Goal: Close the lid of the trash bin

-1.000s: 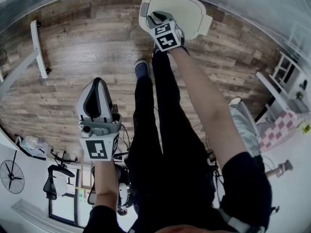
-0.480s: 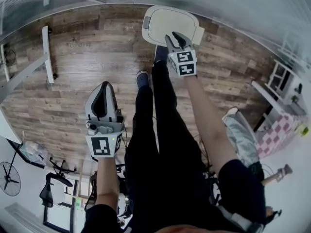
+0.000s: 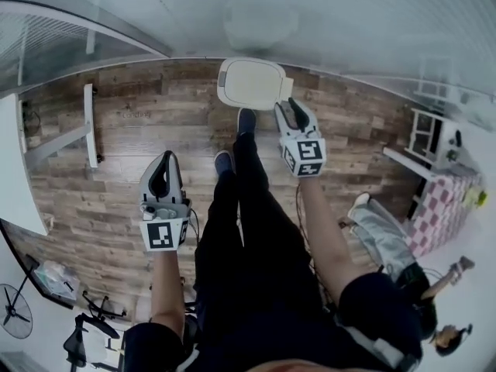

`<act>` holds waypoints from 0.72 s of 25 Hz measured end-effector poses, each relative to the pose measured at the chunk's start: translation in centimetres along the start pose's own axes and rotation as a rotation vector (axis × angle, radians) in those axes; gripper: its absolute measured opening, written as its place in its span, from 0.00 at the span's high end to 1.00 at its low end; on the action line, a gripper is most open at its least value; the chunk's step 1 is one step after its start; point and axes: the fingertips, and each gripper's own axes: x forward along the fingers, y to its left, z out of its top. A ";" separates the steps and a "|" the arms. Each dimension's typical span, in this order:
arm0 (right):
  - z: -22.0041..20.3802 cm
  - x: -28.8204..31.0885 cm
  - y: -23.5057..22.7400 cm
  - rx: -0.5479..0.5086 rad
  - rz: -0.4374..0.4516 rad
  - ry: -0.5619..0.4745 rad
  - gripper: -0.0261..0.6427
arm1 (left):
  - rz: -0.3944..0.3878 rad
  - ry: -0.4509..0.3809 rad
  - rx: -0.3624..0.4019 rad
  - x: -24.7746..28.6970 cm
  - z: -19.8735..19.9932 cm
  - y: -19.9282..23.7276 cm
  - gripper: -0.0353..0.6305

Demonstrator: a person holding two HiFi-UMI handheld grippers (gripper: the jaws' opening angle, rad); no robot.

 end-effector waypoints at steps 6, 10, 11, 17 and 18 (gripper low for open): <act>4.1 -8.4 1.0 -0.002 -0.014 -0.073 0.76 | -0.002 -0.038 -0.002 -1.9 2.5 -1.1 0.94; 4.2 -13.5 1.8 -0.005 -0.029 -0.088 0.76 | -0.016 -0.066 -0.013 -3.3 3.9 -2.4 0.94; 4.2 -14.6 1.9 -0.002 -0.041 -0.093 0.76 | -0.027 -0.073 -0.008 -3.6 4.3 -2.8 0.94; 6.0 -20.1 4.7 -0.006 -0.065 -0.158 0.75 | -0.092 -0.105 0.025 -5.8 6.9 -4.6 0.94; 6.4 -20.7 4.9 -0.012 -0.062 -0.171 0.75 | -0.104 -0.111 0.035 -6.0 7.4 -4.7 0.94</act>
